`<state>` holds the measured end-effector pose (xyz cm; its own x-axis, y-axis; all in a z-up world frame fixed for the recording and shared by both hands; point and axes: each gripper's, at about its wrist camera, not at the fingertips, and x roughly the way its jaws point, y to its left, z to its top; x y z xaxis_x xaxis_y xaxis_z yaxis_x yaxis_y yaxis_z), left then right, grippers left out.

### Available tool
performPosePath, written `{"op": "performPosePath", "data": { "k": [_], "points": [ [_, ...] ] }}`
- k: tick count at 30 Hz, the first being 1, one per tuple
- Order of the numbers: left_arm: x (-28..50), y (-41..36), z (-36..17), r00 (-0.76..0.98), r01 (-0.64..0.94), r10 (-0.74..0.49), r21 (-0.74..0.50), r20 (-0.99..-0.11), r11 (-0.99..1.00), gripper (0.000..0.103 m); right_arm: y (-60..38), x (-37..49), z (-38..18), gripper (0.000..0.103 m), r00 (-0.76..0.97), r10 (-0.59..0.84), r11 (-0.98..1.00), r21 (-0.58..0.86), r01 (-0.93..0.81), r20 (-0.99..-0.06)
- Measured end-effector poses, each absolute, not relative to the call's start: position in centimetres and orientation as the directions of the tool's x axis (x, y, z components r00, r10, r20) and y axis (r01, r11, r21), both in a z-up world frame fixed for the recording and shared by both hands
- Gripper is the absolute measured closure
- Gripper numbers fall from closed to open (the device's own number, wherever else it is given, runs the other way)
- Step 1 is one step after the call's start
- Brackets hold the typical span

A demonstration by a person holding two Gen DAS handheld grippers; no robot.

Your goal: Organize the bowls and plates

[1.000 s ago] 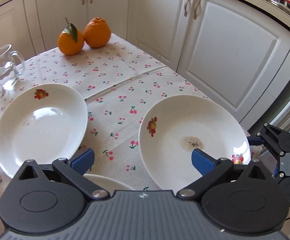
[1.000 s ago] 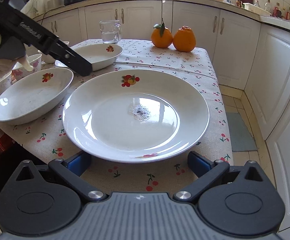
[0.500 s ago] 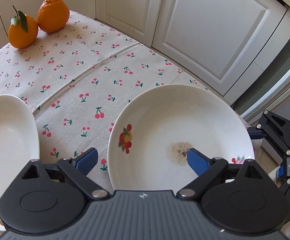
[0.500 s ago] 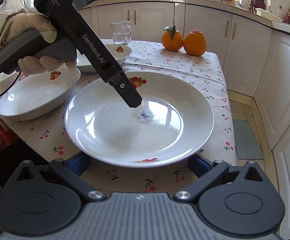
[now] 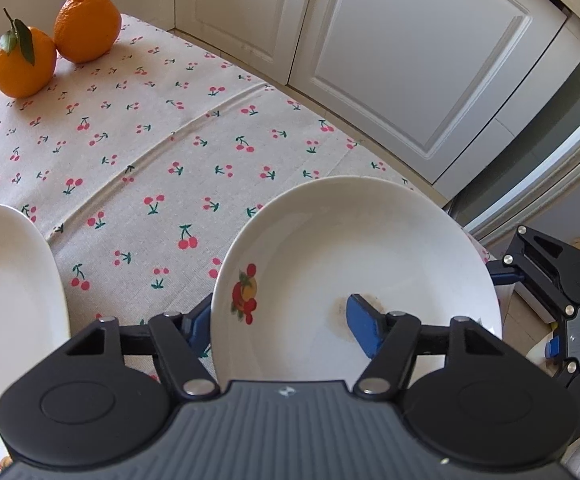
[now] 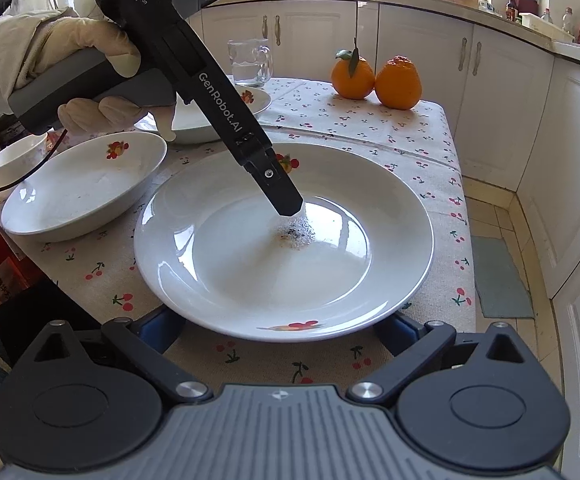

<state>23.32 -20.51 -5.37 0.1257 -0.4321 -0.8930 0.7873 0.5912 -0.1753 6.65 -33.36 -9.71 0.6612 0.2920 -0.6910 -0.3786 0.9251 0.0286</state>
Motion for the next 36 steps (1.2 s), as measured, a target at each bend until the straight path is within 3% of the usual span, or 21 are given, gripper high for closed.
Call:
{"op": "performPosePath", "data": {
  "k": [36],
  "points": [
    [30.9,-22.8,-6.0,0.206,0.771,-0.451,-0.14,-0.868,0.621,0.036,-35.9,15.3,-9.6,0.002,0.637,0.284,0.925,0.03,-0.379,-0.716]
  ]
}}
